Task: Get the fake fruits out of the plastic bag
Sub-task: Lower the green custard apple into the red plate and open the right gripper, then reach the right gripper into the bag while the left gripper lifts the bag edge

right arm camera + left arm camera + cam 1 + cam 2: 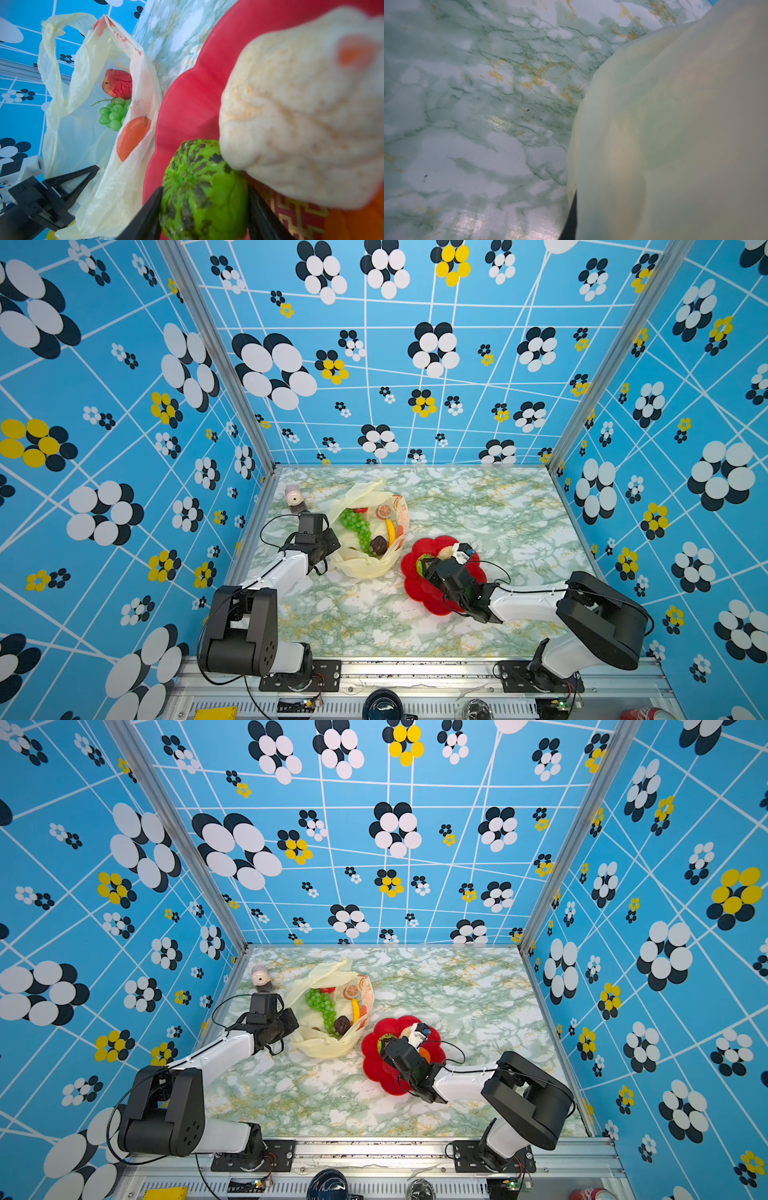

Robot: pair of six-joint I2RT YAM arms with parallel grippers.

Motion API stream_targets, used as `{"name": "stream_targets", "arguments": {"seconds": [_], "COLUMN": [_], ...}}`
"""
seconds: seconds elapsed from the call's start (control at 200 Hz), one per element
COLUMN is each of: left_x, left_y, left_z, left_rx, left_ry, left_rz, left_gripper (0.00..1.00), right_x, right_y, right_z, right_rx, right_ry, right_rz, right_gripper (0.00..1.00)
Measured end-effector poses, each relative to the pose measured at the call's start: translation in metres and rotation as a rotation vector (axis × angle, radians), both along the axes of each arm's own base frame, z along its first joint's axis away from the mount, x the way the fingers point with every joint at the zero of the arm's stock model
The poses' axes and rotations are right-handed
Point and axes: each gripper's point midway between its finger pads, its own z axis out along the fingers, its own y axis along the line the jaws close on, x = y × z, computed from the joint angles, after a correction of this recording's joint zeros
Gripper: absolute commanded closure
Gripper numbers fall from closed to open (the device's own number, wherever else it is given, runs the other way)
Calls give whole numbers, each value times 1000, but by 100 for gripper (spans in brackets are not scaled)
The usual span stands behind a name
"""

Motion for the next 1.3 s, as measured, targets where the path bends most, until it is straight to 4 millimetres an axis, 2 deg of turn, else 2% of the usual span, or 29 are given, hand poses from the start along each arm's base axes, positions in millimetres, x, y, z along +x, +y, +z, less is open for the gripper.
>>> {"name": "stream_targets", "arguments": {"seconds": [0.235,0.475,0.605,0.705,0.835,1.01,1.075,1.18,1.3], "left_x": [0,0,0,0,5,39,52,68,70], "left_y": [0,0,-2,-4,-12,-43,-51,-62,-76], "left_z": [0,0,-1,-4,-3,37,51,63,65], "left_rx": [0,2,-2,-4,13,43,44,58,92], "left_ry": [0,-1,1,7,19,-58,-88,-102,-93], "left_rz": [-1,-3,-14,-23,-52,-129,-147,-172,-216], "left_gripper": [100,100,100,100,100,100,100,100,100], "right_x": [-4,-13,-16,-19,-25,-4,6,28,64], "right_y": [-7,-12,-14,-16,-16,17,29,48,68], "right_z": [1,12,16,20,31,100,116,122,113], "right_rx": [-11,-23,-24,-33,-141,-170,-193,-248,-297], "right_ry": [2,5,5,6,23,-89,-128,-147,-128], "right_rz": [-3,4,9,15,49,112,137,184,231], "right_gripper": [26,21,21,26,25,24,24,24,24]}}
